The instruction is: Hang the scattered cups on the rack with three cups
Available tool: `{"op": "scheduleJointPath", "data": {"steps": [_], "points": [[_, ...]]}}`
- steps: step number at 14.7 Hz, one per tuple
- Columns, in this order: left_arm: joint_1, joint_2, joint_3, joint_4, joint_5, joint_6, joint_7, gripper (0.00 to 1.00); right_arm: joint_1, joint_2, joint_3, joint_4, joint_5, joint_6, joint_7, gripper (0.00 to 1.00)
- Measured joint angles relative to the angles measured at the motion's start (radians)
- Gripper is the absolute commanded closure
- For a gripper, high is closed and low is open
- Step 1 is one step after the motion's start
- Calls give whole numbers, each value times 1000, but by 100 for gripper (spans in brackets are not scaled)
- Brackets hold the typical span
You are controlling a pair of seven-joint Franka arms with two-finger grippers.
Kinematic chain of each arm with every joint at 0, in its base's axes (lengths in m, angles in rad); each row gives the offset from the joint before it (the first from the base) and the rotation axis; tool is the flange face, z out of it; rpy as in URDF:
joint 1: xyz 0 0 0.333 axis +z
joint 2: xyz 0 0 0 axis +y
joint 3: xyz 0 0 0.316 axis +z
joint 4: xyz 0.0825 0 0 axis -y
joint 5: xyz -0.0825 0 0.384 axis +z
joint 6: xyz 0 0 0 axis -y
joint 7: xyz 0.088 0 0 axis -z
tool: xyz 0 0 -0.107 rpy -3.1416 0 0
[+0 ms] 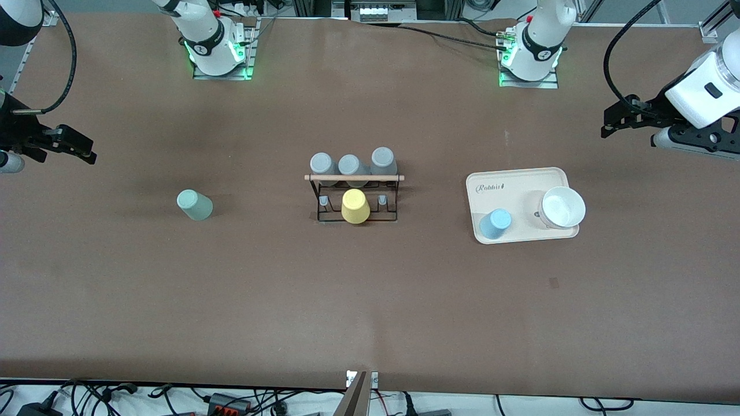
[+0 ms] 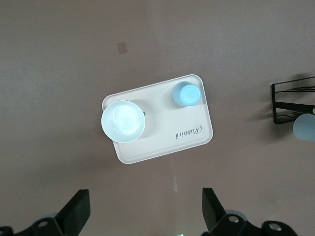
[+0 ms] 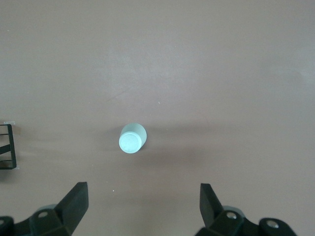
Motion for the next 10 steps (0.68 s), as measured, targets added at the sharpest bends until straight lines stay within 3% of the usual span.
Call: {"op": "scheduleJointPath", "data": {"steps": [10], "points": [[-6,2,-7,0,46,0,74,0,0,-6,0,0,0,-7,0,0]]}}
